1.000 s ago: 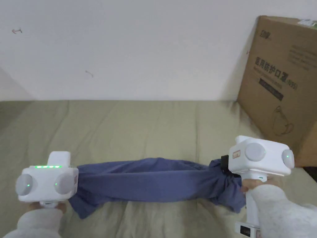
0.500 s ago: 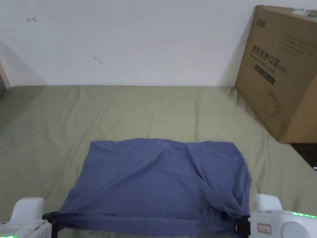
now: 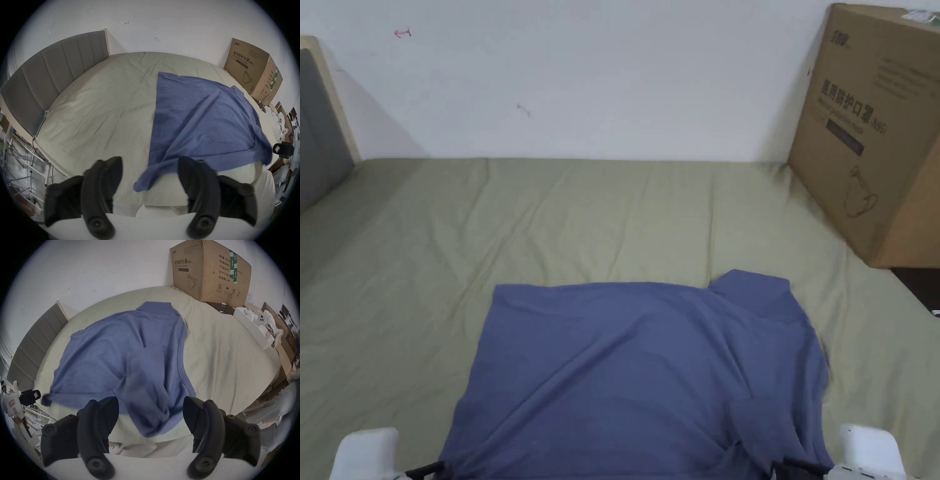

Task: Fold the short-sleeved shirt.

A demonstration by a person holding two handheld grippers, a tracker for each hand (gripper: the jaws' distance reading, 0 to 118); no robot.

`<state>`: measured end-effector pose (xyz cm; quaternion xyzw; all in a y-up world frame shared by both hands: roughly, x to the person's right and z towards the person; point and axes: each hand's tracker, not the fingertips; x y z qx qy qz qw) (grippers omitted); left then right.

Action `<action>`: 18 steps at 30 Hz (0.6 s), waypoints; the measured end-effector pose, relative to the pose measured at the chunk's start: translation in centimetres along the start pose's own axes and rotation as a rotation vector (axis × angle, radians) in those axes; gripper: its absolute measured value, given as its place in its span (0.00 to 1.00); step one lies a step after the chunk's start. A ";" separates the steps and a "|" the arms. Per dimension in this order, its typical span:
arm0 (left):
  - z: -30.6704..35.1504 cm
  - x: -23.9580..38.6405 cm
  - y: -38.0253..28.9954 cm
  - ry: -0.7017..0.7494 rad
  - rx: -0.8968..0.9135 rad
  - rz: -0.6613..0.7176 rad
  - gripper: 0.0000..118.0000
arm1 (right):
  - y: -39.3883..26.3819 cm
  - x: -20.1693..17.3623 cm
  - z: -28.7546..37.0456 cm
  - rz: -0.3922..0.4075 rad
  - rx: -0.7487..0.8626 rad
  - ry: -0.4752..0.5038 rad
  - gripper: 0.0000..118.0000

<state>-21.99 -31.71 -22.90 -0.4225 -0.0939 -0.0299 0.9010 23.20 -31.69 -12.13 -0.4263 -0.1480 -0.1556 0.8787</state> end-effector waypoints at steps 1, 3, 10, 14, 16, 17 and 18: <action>0.4 0.4 0.4 -0.010 0.016 -0.002 0.70 | 0.3 -0.6 0.3 0.007 0.013 0.002 0.73; 1.2 1.3 1.3 -0.012 0.035 -0.027 0.70 | 1.1 -1.4 1.0 0.053 0.048 -0.009 0.73; 1.4 5.2 3.1 -0.080 0.076 -0.094 0.00 | 2.3 -3.4 1.4 0.116 0.135 -0.028 0.03; -1.0 6.5 3.8 -0.093 0.053 -0.100 0.00 | 3.3 -3.3 -0.5 0.097 0.124 -0.004 0.03; -2.4 6.5 5.1 -0.104 0.048 -0.059 0.00 | 4.4 -3.0 -1.5 0.100 0.118 -0.001 0.03; -3.6 6.4 6.3 -0.107 0.042 -0.052 0.00 | 5.0 -3.2 -2.1 0.098 0.114 0.005 0.03; -4.7 6.3 7.6 -0.096 0.039 -0.044 0.00 | 5.6 -3.3 -2.7 0.096 0.112 0.012 0.03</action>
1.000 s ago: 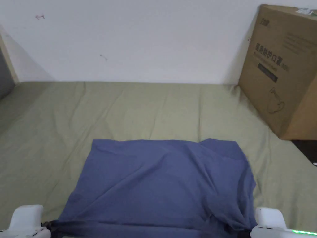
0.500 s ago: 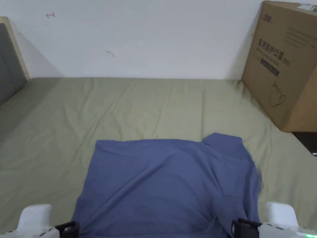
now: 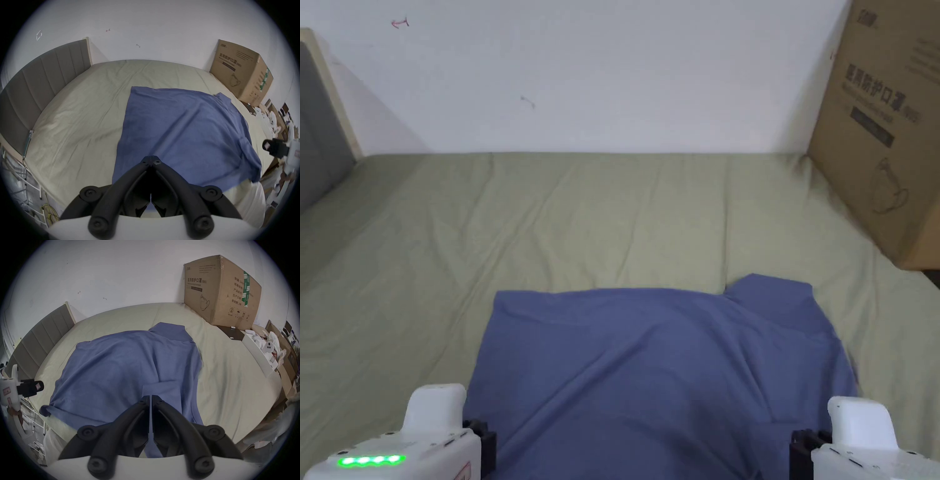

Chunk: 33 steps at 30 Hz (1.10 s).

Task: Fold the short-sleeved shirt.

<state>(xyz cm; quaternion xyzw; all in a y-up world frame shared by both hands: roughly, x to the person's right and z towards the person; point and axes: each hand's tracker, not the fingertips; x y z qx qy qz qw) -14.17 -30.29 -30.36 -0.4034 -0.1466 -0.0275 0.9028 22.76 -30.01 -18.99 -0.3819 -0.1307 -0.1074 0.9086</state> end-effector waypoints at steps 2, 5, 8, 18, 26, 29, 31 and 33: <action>-2.4 -0.5 2.6 0.006 0.005 0.007 0.00 | 1.2 0.4 -1.5 0.001 -0.004 0.007 0.03; -6.7 -1.5 7.0 0.011 -0.007 0.051 0.00 | 2.8 0.2 -3.9 0.009 -0.005 0.007 0.03; -11.8 -3.0 11.3 0.014 -0.026 0.127 0.00 | 4.1 0.3 -5.9 0.001 -0.010 0.022 0.03; -26.1 -4.5 21.3 0.102 -0.108 0.045 0.81 | 5.7 1.6 -9.6 0.008 -0.035 0.043 0.03; -29.9 -4.1 19.3 0.100 -0.192 0.061 0.56 | 5.2 3.6 -10.6 -0.019 -0.054 0.036 0.03; -29.4 -4.1 19.7 0.134 -0.161 0.025 0.14 | 5.0 4.5 -10.6 -0.024 -0.058 0.028 0.03; -29.2 -4.4 19.9 0.132 -0.163 0.022 0.05 | 5.1 4.9 -10.6 -0.033 -0.062 0.026 0.03; -28.4 -4.6 20.0 0.112 -0.164 0.049 0.04 | 5.7 6.3 -10.8 -0.067 -0.068 0.031 0.03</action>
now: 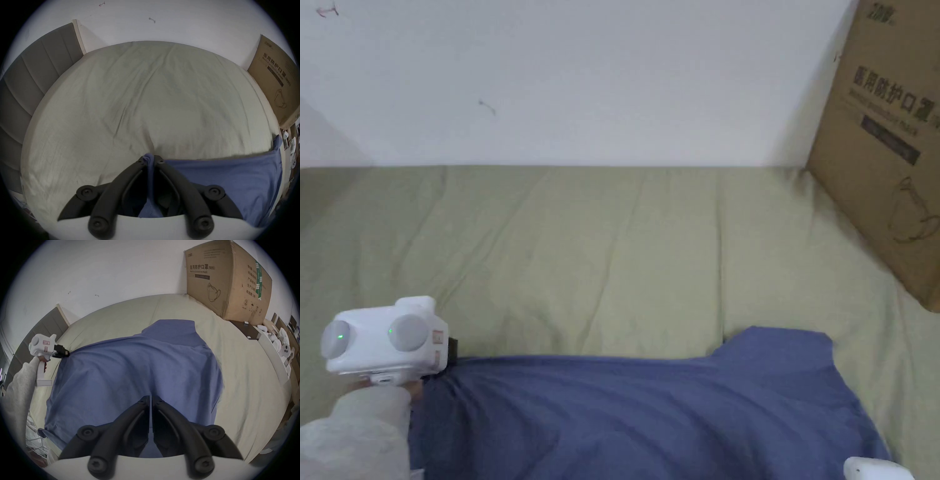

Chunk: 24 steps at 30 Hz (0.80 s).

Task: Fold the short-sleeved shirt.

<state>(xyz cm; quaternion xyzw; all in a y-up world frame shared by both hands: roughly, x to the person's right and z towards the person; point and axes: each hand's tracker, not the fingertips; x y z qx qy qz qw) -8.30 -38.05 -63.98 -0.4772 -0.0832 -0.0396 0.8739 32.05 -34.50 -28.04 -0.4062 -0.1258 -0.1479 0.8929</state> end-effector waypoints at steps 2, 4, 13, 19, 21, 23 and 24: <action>0.5 0.0 0.0 -0.009 -0.004 0.008 0.03 | 1.3 0.0 0.1 -0.024 0.006 0.004 0.03; 1.3 0.3 -0.1 -0.012 0.015 -0.006 0.03 | 3.4 1.4 -0.3 -0.037 0.024 0.013 0.03; 3.5 0.7 0.0 -0.025 0.060 -0.045 0.03 | 13.4 6.8 -10.7 -0.053 -0.132 -0.070 0.85; 4.0 0.4 -0.1 -0.033 0.059 -0.045 0.03 | 13.5 8.7 -16.9 -0.063 -0.301 -0.144 0.77; 4.2 0.5 -0.2 -0.037 0.064 -0.050 0.03 | 13.4 7.7 -15.6 -0.013 -0.272 -0.174 0.67; 4.3 0.5 -0.2 -0.034 0.063 -0.065 0.03 | 13.5 7.2 -14.6 0.041 -0.265 -0.170 0.31; 4.5 0.5 -0.3 -0.035 0.064 -0.065 0.03 | 13.7 7.2 -14.2 0.038 -0.264 -0.166 0.05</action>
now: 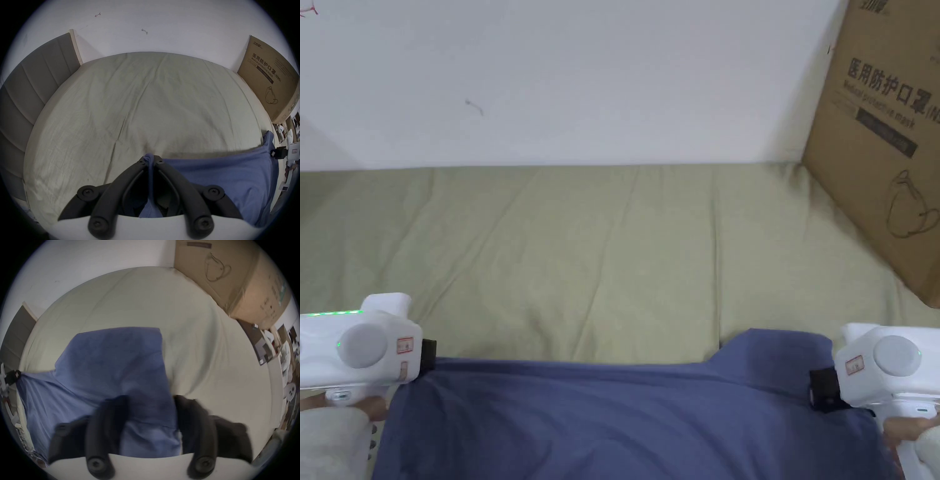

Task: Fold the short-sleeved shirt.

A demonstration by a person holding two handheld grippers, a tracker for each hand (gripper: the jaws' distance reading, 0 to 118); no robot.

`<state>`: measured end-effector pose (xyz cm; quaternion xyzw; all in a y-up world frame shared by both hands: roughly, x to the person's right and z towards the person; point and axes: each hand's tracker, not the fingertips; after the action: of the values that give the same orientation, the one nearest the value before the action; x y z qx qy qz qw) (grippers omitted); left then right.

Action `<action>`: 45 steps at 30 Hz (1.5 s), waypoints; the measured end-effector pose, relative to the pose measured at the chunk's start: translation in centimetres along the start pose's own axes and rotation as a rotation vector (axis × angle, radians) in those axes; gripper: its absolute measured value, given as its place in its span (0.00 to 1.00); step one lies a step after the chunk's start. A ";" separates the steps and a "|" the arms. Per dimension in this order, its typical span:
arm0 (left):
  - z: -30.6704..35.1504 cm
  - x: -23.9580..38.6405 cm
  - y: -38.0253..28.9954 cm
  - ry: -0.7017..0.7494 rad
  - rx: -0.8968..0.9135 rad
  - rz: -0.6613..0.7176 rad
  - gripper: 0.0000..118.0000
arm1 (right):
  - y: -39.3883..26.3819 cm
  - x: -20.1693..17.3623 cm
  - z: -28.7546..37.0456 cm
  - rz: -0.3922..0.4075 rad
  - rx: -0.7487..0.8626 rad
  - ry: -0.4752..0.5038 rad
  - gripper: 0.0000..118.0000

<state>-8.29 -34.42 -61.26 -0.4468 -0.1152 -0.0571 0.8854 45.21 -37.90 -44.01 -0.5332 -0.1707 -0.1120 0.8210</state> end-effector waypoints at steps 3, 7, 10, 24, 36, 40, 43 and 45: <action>0.6 0.0 0.0 -0.012 0.003 0.014 0.03 | 0.6 0.4 1.0 -0.083 0.005 0.065 0.02; 2.4 0.1 0.5 -0.004 0.006 -0.015 0.03 | 1.4 0.4 3.0 -0.116 0.048 0.072 0.02; 5.1 -0.4 1.7 -0.011 0.039 -0.011 0.03 | 2.9 0.5 6.6 -0.126 0.104 0.104 0.02; 25.1 -0.4 12.7 0.018 0.345 0.028 0.03 | 11.0 0.4 28.7 -0.107 0.412 0.108 0.02; 36.9 -0.2 19.6 0.087 0.544 0.026 0.03 | 18.1 -0.3 46.6 -0.101 0.682 0.084 0.02; 40.3 -1.0 20.6 0.120 0.662 0.069 0.03 | 17.9 -0.7 50.5 -0.084 0.766 0.090 0.02; 41.9 -1.5 20.9 0.127 0.692 0.068 0.03 | 18.0 -1.0 51.8 -0.070 0.780 0.092 0.02; 42.1 -1.8 21.3 0.140 0.685 0.051 0.03 | 17.8 -1.3 52.2 -0.082 0.784 0.105 0.02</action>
<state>-12.13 12.09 -54.07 -0.1214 -0.0556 -0.0235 0.9908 42.11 17.00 -39.95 -0.1656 -0.1792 -0.0982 0.9648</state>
